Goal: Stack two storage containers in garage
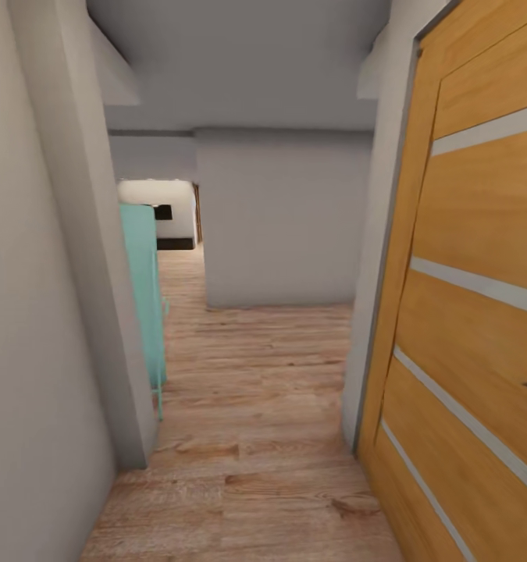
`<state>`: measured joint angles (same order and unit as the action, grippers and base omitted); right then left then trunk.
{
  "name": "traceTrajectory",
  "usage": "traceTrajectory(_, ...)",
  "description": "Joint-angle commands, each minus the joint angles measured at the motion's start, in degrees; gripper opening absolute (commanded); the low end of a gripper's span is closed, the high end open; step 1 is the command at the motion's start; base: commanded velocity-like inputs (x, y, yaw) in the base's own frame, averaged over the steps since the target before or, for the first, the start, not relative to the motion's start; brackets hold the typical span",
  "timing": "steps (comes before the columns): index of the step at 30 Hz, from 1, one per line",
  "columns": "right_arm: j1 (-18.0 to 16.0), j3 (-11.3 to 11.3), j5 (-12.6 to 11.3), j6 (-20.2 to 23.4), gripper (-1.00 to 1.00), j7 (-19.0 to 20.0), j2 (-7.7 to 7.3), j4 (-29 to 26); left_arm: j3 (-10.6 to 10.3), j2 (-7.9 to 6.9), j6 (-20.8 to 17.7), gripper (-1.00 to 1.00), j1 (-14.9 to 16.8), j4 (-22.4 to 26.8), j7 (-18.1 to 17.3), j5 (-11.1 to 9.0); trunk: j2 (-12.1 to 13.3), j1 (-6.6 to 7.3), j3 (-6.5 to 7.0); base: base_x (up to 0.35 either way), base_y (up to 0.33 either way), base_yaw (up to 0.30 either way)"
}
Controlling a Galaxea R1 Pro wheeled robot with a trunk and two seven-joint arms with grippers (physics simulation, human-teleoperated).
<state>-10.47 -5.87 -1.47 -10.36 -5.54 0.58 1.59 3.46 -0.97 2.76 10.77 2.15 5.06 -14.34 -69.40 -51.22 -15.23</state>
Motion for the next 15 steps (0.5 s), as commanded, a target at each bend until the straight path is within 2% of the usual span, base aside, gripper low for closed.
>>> traceTrajectory(1,-0.1,-0.5,-0.1,-0.3,1.0,-0.2,0.03,0.2,0.3,-0.03,0.2,1.0,0.0,0.0,0.0,-0.1,0.0,-0.04,-0.07,0.327,-0.003,0.0)
traceTrajectory(8,-0.1,-0.5,-0.2,-0.3,1.0,-0.3,0.11,0.2,0.3,-0.17,0.2,1.0,0.0,0.0,0.0,-0.1,0.0,-0.04,-0.07,0.33,-0.001,0.015)
traceTrajectory(12,-0.1,-0.4,-0.2,-0.4,1.0,-0.3,0.05,0.2,0.3,-0.17,0.2,1.0,0.0,0.0,0.0,-0.1,0.0,-0.04,-0.07,0.33,0.0,0.209)
traceTrajectory(15,-0.1,-0.4,-0.2,-0.4,1.0,-0.3,0.0,0.2,0.3,-0.17,0.2,1.0,0.0,0.0,0.0,0.0,0.0,-0.04,-0.07,0.331,0.0,0.095)
